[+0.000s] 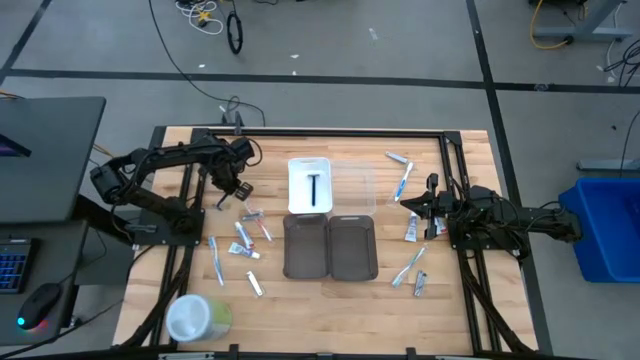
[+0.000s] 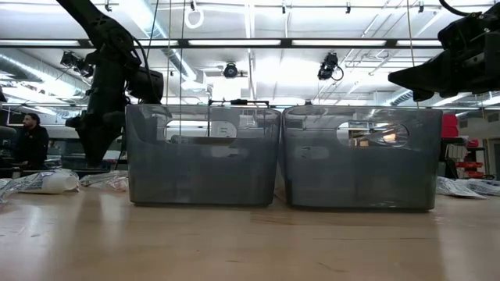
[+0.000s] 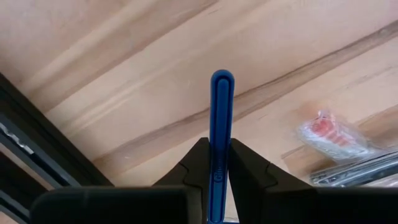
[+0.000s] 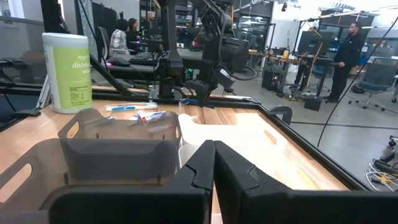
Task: Pick & Place Travel size toiletries
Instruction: Put the blue razor into the white bin
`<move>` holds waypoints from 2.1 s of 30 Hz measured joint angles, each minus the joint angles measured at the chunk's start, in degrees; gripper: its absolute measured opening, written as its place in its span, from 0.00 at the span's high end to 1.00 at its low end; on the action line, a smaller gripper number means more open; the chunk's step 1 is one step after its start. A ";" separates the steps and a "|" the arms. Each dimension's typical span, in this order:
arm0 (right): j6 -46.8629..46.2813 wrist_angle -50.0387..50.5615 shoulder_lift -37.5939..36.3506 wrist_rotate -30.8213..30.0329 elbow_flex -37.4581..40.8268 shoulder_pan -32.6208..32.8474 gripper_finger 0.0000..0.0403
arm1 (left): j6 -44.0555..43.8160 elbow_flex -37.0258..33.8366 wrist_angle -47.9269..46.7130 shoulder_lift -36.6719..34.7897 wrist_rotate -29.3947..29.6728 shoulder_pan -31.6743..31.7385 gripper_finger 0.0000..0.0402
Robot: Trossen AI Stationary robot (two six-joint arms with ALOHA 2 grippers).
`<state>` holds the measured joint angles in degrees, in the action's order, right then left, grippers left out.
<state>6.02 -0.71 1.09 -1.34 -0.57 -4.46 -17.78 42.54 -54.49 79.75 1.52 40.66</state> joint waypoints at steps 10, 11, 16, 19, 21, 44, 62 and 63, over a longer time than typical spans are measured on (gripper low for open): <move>0.00 0.00 -0.01 0.00 -0.01 0.01 0.97 | 0.01 2.92 1.66 0.00 -0.01 -0.92 0.88; 0.00 0.00 -0.01 0.00 -0.01 -0.01 0.97 | 0.05 3.76 1.57 0.00 -0.03 -0.96 0.88; 0.00 0.00 -0.01 0.00 0.01 0.00 0.97 | 0.59 8.56 1.39 0.00 -0.02 -0.94 0.88; 0.00 0.00 -0.01 0.00 0.00 0.01 0.97 | 1.05 11.39 1.37 -0.02 -0.03 -0.96 0.88; 0.00 0.00 -0.01 0.00 0.00 0.01 0.97 | 1.11 12.80 1.24 -0.02 -0.02 -0.96 0.88; 0.00 0.00 0.00 0.00 0.00 0.01 0.97 | 0.61 21.88 6.56 -0.02 0.52 -6.03 0.87; 0.00 0.00 0.00 0.00 0.00 0.01 0.97 | -1.12 26.12 11.48 -0.02 0.55 -8.94 0.87; 0.00 0.00 0.00 0.00 0.01 0.01 0.97 | -1.65 26.12 12.21 -0.02 0.25 -9.27 0.87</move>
<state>6.02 -0.71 1.10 -1.34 -0.56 -4.45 -19.43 68.66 -42.28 79.72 1.77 31.40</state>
